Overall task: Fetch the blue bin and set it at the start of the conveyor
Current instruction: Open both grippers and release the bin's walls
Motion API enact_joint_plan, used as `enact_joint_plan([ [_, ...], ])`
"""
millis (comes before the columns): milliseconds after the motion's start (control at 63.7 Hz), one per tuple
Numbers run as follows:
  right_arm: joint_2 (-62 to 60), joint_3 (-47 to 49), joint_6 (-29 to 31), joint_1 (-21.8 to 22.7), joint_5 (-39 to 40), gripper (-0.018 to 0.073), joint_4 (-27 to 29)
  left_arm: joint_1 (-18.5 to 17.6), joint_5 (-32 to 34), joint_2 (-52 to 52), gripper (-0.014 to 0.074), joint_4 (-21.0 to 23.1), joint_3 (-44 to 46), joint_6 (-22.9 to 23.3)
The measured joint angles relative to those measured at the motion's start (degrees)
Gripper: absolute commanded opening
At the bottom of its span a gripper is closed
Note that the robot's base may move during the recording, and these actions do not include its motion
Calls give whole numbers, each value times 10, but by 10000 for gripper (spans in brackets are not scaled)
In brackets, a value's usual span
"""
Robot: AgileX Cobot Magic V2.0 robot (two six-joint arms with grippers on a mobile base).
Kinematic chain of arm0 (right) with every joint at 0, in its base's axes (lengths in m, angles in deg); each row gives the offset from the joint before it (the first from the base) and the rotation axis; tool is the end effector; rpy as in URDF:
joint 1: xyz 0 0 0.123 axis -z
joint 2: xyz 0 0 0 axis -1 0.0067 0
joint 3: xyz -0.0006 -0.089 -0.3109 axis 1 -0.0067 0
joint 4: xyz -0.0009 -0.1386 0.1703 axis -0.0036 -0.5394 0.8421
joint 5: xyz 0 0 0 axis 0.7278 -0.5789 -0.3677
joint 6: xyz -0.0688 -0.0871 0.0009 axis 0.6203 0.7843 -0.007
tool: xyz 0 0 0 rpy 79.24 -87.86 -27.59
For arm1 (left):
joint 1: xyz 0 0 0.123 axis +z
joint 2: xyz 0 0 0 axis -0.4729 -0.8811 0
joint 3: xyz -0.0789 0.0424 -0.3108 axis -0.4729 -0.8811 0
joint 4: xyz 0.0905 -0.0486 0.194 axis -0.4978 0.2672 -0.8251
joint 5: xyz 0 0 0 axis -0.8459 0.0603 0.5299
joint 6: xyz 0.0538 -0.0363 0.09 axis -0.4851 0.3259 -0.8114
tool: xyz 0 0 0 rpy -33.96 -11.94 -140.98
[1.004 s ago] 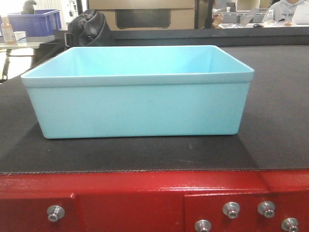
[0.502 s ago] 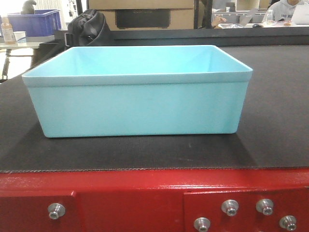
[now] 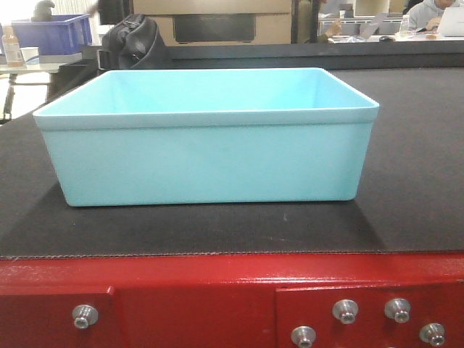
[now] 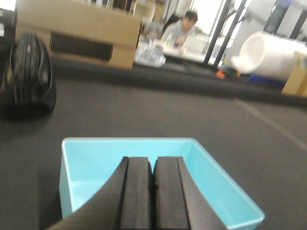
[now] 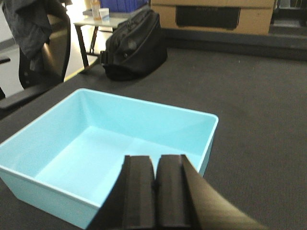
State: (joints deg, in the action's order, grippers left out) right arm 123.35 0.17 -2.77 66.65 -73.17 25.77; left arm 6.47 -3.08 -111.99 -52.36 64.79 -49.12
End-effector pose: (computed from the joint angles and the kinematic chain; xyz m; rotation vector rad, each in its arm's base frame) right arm 0.1098 0.0411 0.3739 -0.2348 1.7202 0.3242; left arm 0.0620 -0.0289 0.3828 0.1357 1.5514 -0.5184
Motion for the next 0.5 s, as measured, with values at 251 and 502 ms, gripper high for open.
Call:
enact_joint_plan([
  [251, -62, 0, 0, 0, 0, -162, 0, 0, -2, 120, -111, 0, 0, 0],
  [502, -75, 0, 0, 0, 0, -162, 0, 0, -4, 171, -111, 0, 0, 0],
])
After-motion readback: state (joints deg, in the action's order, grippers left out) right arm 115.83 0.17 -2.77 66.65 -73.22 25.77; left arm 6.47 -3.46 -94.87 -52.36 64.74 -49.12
